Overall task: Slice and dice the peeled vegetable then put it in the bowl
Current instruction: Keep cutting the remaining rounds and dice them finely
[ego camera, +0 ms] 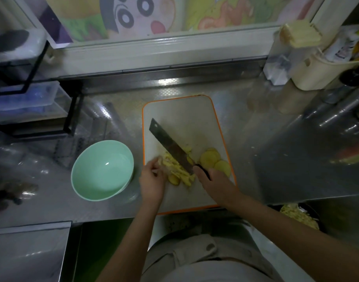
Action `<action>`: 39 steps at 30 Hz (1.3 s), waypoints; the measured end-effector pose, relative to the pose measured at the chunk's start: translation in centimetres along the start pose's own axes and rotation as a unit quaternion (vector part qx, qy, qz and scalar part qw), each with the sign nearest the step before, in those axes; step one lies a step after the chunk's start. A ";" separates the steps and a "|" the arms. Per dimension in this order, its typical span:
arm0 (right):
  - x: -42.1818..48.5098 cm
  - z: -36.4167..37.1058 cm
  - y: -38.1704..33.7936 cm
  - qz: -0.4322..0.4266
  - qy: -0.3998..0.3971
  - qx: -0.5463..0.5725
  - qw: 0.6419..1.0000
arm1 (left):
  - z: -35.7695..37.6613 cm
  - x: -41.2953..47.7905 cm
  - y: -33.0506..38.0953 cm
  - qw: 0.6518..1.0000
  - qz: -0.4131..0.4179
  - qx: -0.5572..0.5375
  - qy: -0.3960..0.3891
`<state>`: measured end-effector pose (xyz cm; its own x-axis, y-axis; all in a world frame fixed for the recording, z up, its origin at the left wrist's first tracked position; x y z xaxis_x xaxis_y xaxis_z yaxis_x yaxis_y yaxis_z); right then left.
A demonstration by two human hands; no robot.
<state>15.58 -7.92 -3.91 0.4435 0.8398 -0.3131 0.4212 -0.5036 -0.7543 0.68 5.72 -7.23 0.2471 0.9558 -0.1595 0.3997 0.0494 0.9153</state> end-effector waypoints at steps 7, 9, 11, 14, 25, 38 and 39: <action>0.3 -1.9 -0.7 -0.135 0.066 -0.289 0.945 | -6.0 -1.1 9.9 0.962 0.215 -0.074 0.149; 0.0 -2.1 -1.4 -0.180 0.082 -0.315 0.928 | -5.2 -1.0 11.8 0.963 0.250 -0.062 0.084; -0.5 -2.2 -2.3 -0.218 0.097 -0.334 0.912 | -2.4 -0.6 12.4 0.962 0.269 -0.009 -0.043; -1.6 -2.7 -3.8 -0.261 0.146 -0.366 0.881 | 2.9 -1.2 10.5 0.927 0.265 0.124 -0.235; -3.3 -2.4 -4.5 -0.294 0.192 -0.458 0.816 | 8.0 -3.5 5.6 0.840 0.247 0.210 -0.435; -2.9 -2.2 -4.0 -0.302 0.177 -0.459 0.816 | 8.7 -3.8 5.2 0.844 0.214 0.194 -0.452; -3.0 -2.2 -3.9 -0.300 0.172 -0.465 0.815 | 8.7 -3.6 5.0 0.847 0.209 0.193 -0.449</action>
<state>14.35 -8.92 1.20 0.0652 0.9653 0.2530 0.9904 -0.0936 0.1020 9.46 -0.01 -5.31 0.9407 0.2517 -0.2275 0.3280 -0.5025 0.8000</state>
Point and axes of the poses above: each hand's wrist, its own x-axis towards the middle knuckle, its own z-axis out of the palm, y = z × x, the point moved 10 cm from there along x, towards the middle knuckle, and after that the axes turned 12 degrees about -x, right-handed, at the moved point
